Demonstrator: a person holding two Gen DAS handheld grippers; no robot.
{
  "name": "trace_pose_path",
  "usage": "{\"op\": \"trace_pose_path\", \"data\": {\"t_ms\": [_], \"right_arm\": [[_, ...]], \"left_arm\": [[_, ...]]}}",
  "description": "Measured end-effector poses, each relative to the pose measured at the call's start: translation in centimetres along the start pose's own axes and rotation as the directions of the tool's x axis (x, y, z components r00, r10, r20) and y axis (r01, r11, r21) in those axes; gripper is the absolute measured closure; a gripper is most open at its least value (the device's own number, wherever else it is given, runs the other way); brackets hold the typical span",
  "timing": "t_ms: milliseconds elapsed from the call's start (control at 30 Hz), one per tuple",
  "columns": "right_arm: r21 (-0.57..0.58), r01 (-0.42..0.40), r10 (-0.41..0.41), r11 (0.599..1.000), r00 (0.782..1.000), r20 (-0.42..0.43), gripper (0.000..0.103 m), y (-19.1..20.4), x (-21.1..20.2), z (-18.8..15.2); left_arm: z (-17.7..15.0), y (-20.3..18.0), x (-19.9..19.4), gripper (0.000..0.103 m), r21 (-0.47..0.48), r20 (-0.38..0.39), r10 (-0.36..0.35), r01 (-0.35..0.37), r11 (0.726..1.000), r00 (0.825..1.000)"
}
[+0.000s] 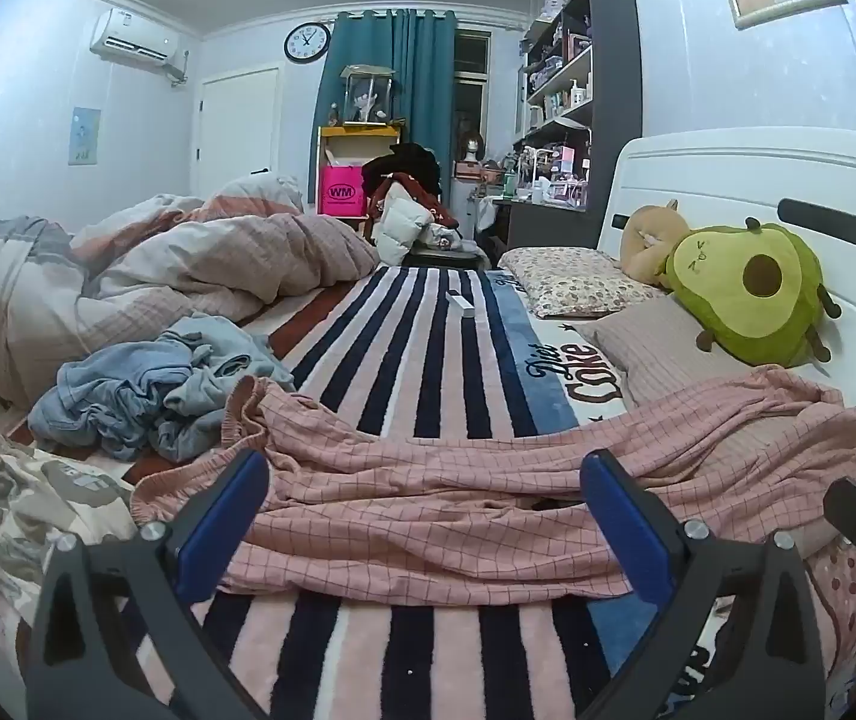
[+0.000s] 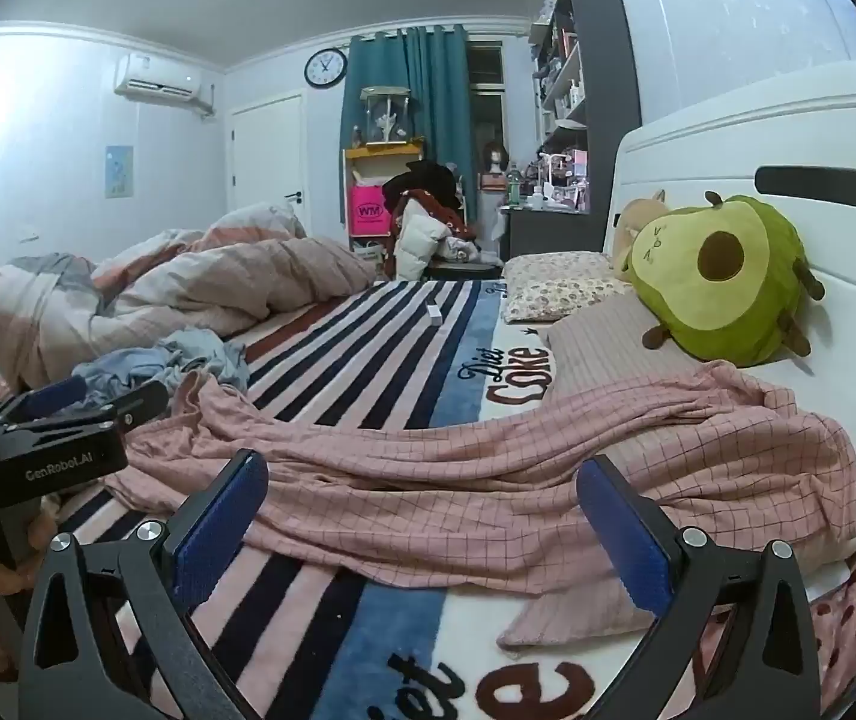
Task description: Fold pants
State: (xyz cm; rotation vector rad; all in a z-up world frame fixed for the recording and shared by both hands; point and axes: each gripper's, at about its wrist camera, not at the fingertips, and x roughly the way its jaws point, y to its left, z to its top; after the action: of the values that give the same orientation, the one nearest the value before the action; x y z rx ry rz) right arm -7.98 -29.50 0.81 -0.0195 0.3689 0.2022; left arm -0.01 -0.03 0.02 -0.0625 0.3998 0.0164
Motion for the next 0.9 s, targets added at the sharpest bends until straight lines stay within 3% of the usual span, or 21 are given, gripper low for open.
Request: {"op": "trace_pose_path", "data": {"t_ms": [900], "right_arm": [[0.011, -0.002, 0.002, 1.0, 1.0, 0.015, 0.0, -0.21, -0.14, 0.0]], "left_arm": [[-0.18, 0.31, -0.71, 0.001, 0.0, -0.002, -0.002, 0.002, 1.0, 1.0]]}}
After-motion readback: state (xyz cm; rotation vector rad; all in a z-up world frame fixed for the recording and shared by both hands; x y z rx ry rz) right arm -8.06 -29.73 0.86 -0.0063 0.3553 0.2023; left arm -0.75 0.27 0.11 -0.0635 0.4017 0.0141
